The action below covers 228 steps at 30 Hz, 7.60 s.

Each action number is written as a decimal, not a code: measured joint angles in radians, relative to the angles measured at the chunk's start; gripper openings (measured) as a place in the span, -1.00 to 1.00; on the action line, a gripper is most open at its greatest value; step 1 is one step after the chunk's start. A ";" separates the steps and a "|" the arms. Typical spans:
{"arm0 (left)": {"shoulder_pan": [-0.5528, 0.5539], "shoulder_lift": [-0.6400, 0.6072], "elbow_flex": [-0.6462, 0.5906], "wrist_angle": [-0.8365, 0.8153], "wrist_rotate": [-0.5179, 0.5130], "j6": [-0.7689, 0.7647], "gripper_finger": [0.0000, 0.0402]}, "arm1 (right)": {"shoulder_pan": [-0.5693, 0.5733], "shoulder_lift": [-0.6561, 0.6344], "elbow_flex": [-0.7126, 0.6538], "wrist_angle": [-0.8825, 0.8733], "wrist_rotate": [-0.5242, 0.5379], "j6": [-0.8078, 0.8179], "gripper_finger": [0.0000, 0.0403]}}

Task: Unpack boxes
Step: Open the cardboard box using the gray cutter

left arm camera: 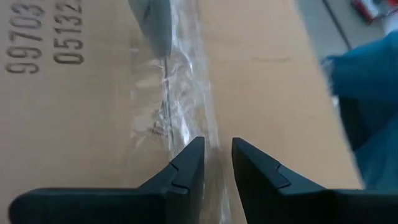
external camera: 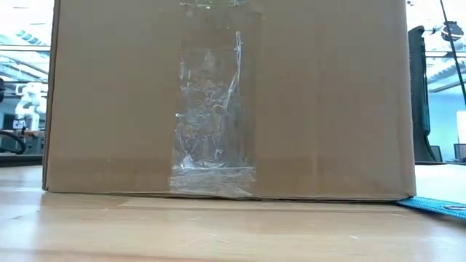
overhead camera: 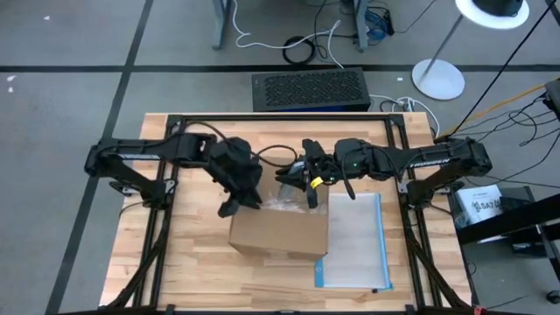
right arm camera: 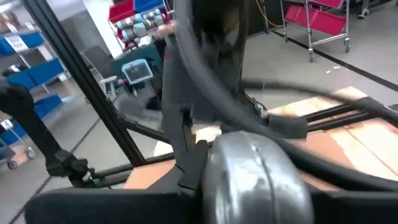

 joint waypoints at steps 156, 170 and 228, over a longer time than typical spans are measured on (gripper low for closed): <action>0.243 0.050 -0.085 0.076 -0.158 -0.080 -0.56 | 0.581 -0.116 0.075 -0.452 0.878 0.175 -0.71; 0.266 0.050 -0.066 0.043 -0.196 -0.082 -0.56 | 0.655 -0.121 0.128 -0.502 0.933 0.173 -0.71; 0.327 0.140 0.266 -0.202 -0.320 0.003 -0.56 | 0.154 0.066 0.157 -0.034 0.079 -0.207 -0.71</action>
